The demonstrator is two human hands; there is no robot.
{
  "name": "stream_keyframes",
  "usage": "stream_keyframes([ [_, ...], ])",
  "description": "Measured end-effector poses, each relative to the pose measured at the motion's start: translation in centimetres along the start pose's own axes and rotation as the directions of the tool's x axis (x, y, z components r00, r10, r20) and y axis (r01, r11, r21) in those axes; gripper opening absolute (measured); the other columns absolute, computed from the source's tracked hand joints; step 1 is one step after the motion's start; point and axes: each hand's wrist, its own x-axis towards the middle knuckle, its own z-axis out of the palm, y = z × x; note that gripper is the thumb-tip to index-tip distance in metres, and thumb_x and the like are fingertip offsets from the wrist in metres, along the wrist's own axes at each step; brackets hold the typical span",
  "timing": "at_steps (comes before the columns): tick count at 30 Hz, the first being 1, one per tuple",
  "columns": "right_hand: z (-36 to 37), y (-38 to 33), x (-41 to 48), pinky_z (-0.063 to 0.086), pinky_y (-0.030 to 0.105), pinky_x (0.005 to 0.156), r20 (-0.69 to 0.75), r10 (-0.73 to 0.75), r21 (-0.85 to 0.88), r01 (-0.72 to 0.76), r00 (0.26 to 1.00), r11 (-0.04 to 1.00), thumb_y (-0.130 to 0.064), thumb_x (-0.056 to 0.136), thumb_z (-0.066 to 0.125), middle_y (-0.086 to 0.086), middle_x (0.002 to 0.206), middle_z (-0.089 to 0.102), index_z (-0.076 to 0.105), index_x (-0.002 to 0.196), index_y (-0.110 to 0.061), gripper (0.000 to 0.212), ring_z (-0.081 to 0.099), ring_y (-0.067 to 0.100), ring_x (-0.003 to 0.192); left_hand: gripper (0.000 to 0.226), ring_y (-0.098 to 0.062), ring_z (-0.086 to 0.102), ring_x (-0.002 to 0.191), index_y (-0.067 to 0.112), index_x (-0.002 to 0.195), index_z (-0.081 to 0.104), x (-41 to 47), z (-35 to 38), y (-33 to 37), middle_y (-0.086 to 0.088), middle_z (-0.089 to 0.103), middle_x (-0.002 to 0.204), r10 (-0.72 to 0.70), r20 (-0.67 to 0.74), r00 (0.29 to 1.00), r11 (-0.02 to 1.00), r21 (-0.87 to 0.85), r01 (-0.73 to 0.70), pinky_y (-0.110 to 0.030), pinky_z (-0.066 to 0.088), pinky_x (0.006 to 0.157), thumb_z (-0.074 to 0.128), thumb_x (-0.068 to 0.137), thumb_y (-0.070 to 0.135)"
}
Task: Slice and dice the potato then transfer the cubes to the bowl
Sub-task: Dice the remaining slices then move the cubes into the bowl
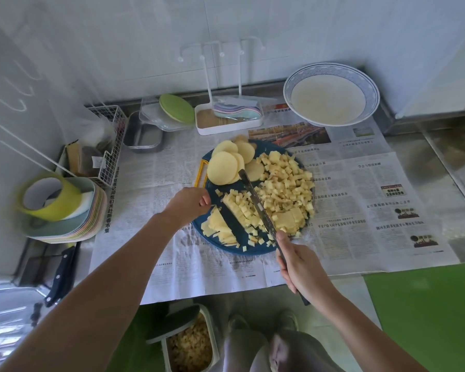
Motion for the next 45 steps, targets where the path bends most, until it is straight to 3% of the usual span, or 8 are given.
stream_keyframes([
  [10,1.0,-0.5,-0.9,0.031,0.033,0.048,0.011,-0.021,-0.056,0.021,1.000,0.998,-0.049,0.099,0.030,0.002,0.041,0.032,0.042,0.056,0.004,0.069,0.030,0.009,0.031,0.010,-0.013,0.061,0.087,0.023,0.089,0.068,-0.9,0.8,-0.2,0.003,0.065,0.092,-0.043,-0.034,0.999,0.992,-0.120,0.038,-0.017,0.047,0.070,0.060,0.092,0.018],
  [15,3.6,0.3,-1.7,0.035,0.032,0.049,0.070,-0.025,-0.108,0.033,0.997,0.994,-0.047,0.099,0.026,-0.004,0.041,0.032,0.042,0.055,-0.009,0.060,0.031,0.007,0.031,0.026,-0.013,0.059,0.089,0.013,0.118,0.062,-3.4,3.3,-0.1,-0.003,0.065,0.104,-0.082,-0.212,0.974,0.976,-0.213,0.036,-0.022,0.047,0.075,0.049,0.099,0.025],
  [20,5.4,-0.3,-1.6,0.042,0.028,0.051,0.014,-0.025,-0.191,0.027,1.000,0.981,-0.039,0.098,0.041,-0.005,0.049,0.041,0.052,0.062,-0.020,0.042,0.039,0.007,0.041,0.030,-0.025,0.044,0.106,0.003,0.118,0.054,-6.3,8.2,1.6,-0.010,0.053,0.111,-0.187,-0.566,0.803,0.954,-0.300,0.010,-0.032,0.032,0.093,0.044,0.100,0.026],
  [22,6.2,-0.6,-1.4,0.039,0.024,0.053,0.027,-0.027,-0.198,0.032,0.999,0.980,-0.047,0.096,0.024,-0.007,0.049,0.037,0.041,0.058,-0.019,0.050,0.047,0.006,0.047,0.037,-0.029,0.041,0.110,0.002,0.118,0.053,-6.1,9.3,2.3,-0.013,0.051,0.116,-0.294,-0.599,0.745,0.916,-0.400,0.040,-0.037,0.029,0.098,0.040,0.098,0.030],
  [25,6.4,-0.5,-0.5,0.033,0.023,0.053,0.033,0.011,-0.244,-0.003,0.999,0.970,-0.044,0.102,0.026,-0.005,0.053,0.036,0.038,0.062,-0.020,0.048,0.039,0.009,0.046,0.041,-0.031,0.038,0.113,0.001,0.120,0.051,-5.3,10.3,2.9,-0.015,0.048,0.119,-0.396,-0.578,0.713,0.863,-0.499,0.074,-0.040,0.028,0.100,0.039,0.097,0.033],
  [28,6.3,-0.6,-0.3,0.032,0.019,0.051,0.077,0.047,-0.166,-0.034,0.996,0.986,-0.053,0.097,0.030,-0.004,0.054,0.040,0.040,0.059,-0.020,0.051,0.037,0.006,0.049,0.037,-0.033,0.042,0.102,0.000,0.107,0.053,-4.6,11.0,2.5,-0.018,0.051,0.107,-0.333,-0.656,0.677,0.904,-0.425,0.033,-0.049,0.035,0.095,0.035,0.096,0.031],
  [32,6.4,-1.0,-0.5,0.031,0.025,0.055,0.088,-0.003,-0.271,0.027,0.996,0.962,-0.050,0.098,0.027,-0.004,0.053,0.036,0.030,0.060,-0.030,0.043,0.039,0.014,0.053,0.011,-0.025,0.037,0.089,0.012,0.093,0.043,-4.3,11.4,2.5,-0.018,0.051,0.093,-0.211,-0.778,0.592,0.952,-0.300,-0.056,-0.047,0.037,0.085,0.046,0.092,0.002],
  [45,7.9,0.4,0.0,0.035,0.022,0.050,-0.007,-0.002,-0.295,0.000,1.000,0.955,-0.046,0.098,0.030,-0.004,0.046,0.041,0.038,0.050,-0.015,0.058,0.044,0.008,0.043,0.024,-0.039,0.042,0.102,0.004,0.087,0.049,-3.1,12.3,2.2,-0.021,0.048,0.107,-0.346,-0.698,0.627,0.906,-0.421,0.032,-0.051,0.036,0.095,0.036,0.094,0.024],
])
